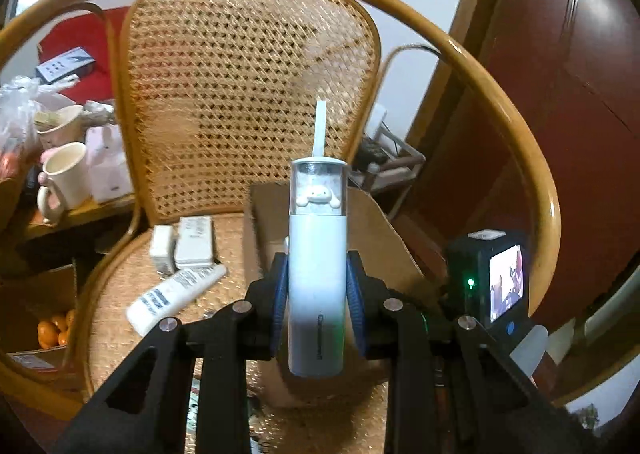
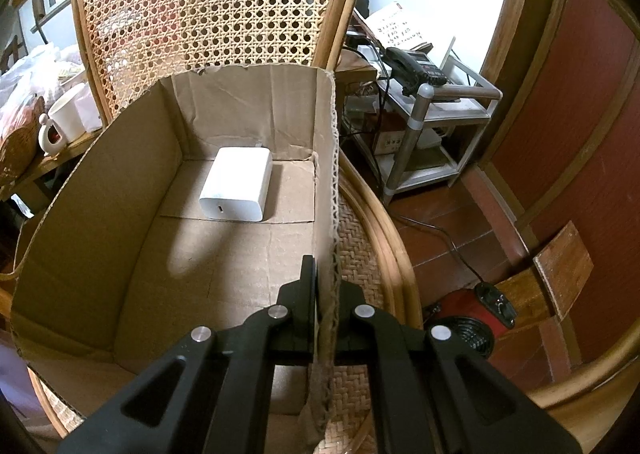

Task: Organize rigid objects
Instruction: 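Lift the blue cylinder with the left gripper and carry it over the box, then open the left gripper to release the cylinder into the box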

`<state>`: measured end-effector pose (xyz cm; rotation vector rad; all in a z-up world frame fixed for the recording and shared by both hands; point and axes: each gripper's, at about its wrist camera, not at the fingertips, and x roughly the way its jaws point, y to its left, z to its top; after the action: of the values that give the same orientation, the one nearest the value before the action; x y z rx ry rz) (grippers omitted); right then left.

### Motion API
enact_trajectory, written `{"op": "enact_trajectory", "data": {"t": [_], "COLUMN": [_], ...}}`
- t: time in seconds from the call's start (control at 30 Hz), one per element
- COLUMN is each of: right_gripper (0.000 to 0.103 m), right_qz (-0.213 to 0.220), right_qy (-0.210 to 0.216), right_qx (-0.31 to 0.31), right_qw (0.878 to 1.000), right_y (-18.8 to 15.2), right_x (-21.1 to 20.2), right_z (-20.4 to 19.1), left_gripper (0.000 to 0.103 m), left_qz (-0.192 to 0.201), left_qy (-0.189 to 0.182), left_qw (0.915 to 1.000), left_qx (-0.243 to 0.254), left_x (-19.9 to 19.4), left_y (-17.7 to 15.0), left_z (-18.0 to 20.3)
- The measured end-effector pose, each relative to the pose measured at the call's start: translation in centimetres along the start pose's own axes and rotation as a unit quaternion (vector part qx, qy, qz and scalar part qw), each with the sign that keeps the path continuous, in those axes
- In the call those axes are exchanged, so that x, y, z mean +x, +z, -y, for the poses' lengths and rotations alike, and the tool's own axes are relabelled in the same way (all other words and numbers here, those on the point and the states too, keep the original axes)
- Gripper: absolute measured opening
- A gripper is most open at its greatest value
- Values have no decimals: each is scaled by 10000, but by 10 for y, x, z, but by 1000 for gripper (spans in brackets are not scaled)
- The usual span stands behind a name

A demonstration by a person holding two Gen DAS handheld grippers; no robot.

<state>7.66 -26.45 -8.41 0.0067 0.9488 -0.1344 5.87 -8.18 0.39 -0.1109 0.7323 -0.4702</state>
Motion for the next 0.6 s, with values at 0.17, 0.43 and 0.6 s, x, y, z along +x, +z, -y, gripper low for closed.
{"op": "enact_trajectory", "data": {"t": [0.17, 0.43, 0.6], "right_gripper": [6, 6, 6], "right_qz": [49, 82, 104], "right_qy": [-3, 5, -15], "right_qx": [43, 48, 42], "right_qw": [10000, 10000, 9999], "right_y": [-1, -3, -3], "right_x": [-1, -2, -2], "right_z": [1, 1, -1], "left_gripper": [27, 27, 27], "left_qz": [-284, -654, -830], "left_qy": [10, 184, 309], "left_qw": [9996, 9970, 9952], "left_qx": [57, 372, 419], "left_x": [19, 37, 45], "left_y": [-4, -17, -21], "left_z": [9, 22, 24]}}
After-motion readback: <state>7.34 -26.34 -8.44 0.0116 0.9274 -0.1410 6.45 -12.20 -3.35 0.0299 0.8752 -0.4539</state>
